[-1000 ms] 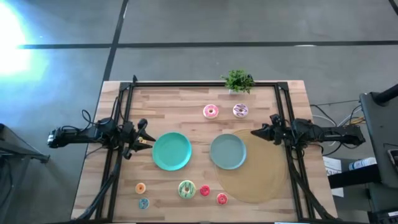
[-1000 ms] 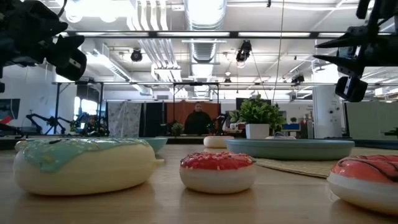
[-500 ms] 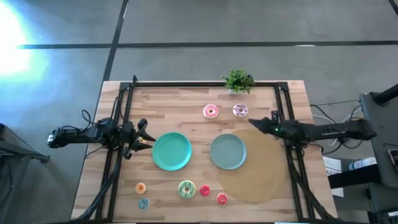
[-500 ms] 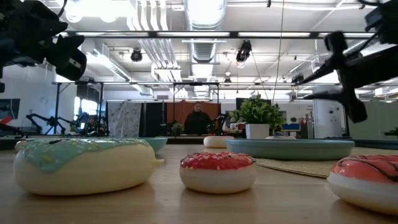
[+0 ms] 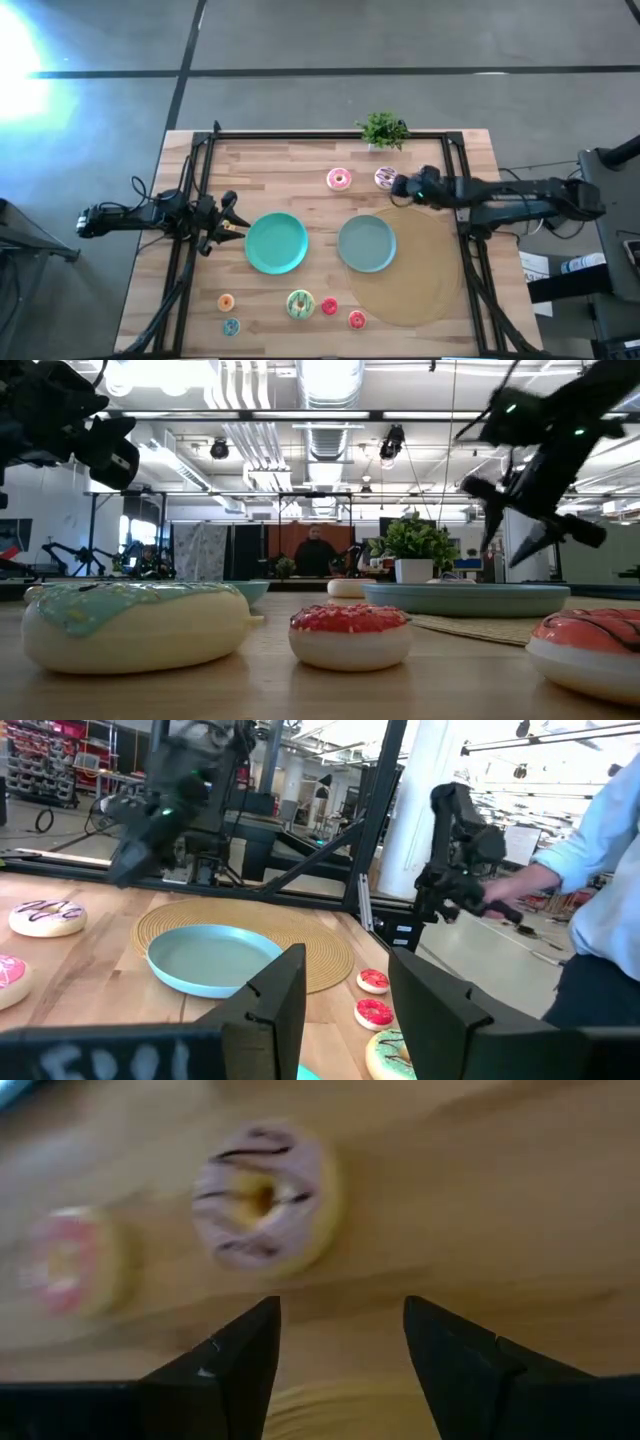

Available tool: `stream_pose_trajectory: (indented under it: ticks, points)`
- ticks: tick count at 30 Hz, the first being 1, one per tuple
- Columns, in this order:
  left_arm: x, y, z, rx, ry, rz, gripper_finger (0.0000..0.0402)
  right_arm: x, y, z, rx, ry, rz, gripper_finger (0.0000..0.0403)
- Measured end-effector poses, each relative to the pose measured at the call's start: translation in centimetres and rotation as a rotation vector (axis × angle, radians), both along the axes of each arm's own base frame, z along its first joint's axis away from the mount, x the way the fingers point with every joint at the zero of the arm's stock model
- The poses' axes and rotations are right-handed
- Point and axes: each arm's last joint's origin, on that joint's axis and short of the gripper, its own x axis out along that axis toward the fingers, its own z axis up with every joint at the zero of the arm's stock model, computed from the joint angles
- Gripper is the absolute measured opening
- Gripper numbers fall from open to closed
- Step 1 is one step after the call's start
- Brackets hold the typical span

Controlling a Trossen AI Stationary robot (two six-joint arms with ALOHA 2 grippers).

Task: Pick & Place donuts
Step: Put the large purple donut on the blue plate

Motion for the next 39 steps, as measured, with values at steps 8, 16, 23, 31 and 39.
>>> stream_pose_trajectory:
  ticks: [8, 16, 23, 31, 39]
  points:
    - [0.0, 0.0, 0.0, 0.0, 0.0, 0.0, 0.012, 1.9, -6.2, 0.6, 0.055, 0.065, 0.22, 0.0201]
    - [0.0, 0.0, 0.0, 0.0, 0.0, 0.001, 0.012, 3.1, -9.5, -1.8, 0.186, 0.125, 0.374, 0.0201]
    - [0.0, 0.0, 0.0, 0.0, 0.0, 0.0, 0.012, 4.2, -10.6, -3.2, 0.211, 0.191, 0.409, 0.02]
    - [0.0, 0.0, 0.0, 0.0, 0.0, 0.0, 0.012, 4.2, -10.7, -2.7, 0.152, 0.244, 0.479, 0.0103]
    - [0.0, 0.0, 0.0, 0.0, 0.0, 0.0, 0.012, 4.0, -10.2, -1.4, 0.107, 0.24, 0.528, 0.0014]
